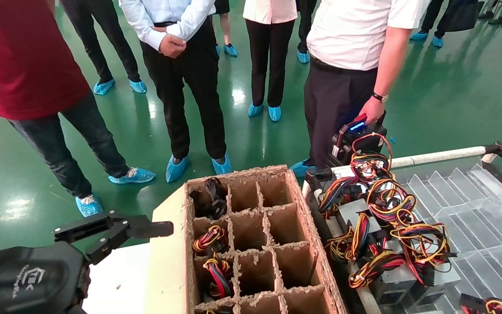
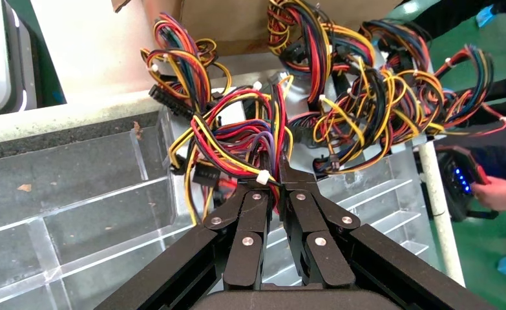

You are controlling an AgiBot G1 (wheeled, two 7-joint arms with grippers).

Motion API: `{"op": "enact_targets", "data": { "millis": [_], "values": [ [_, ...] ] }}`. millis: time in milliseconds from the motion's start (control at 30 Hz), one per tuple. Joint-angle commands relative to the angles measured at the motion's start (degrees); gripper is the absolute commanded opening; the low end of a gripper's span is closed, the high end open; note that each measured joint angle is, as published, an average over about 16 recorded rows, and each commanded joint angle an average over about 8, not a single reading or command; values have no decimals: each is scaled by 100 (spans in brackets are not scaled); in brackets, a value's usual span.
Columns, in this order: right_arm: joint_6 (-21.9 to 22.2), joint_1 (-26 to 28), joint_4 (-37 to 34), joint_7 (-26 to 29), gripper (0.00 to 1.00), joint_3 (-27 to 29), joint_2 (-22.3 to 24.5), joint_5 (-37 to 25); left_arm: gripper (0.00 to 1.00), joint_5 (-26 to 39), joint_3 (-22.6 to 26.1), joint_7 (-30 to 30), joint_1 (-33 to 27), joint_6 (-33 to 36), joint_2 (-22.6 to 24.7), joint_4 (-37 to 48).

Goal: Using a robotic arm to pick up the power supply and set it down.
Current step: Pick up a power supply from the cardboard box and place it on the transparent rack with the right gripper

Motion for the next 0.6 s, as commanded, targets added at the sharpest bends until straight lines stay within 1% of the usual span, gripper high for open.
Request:
{"op": "enact_targets", "data": {
  "millis": [33, 233, 600],
  "values": [
    [0, -12, -35, -4, 0, -22, 5, -15, 100, 0, 0, 0, 0, 0, 0, 0],
    [-3, -81, -149, -104, 0, -107, 37, 22, 100, -1, 2, 1, 0, -1, -1, 0],
    [4, -239, -461, -371, 0, -218, 193, 285, 100, -3, 4, 2, -1, -2, -2, 0]
  ]
}}
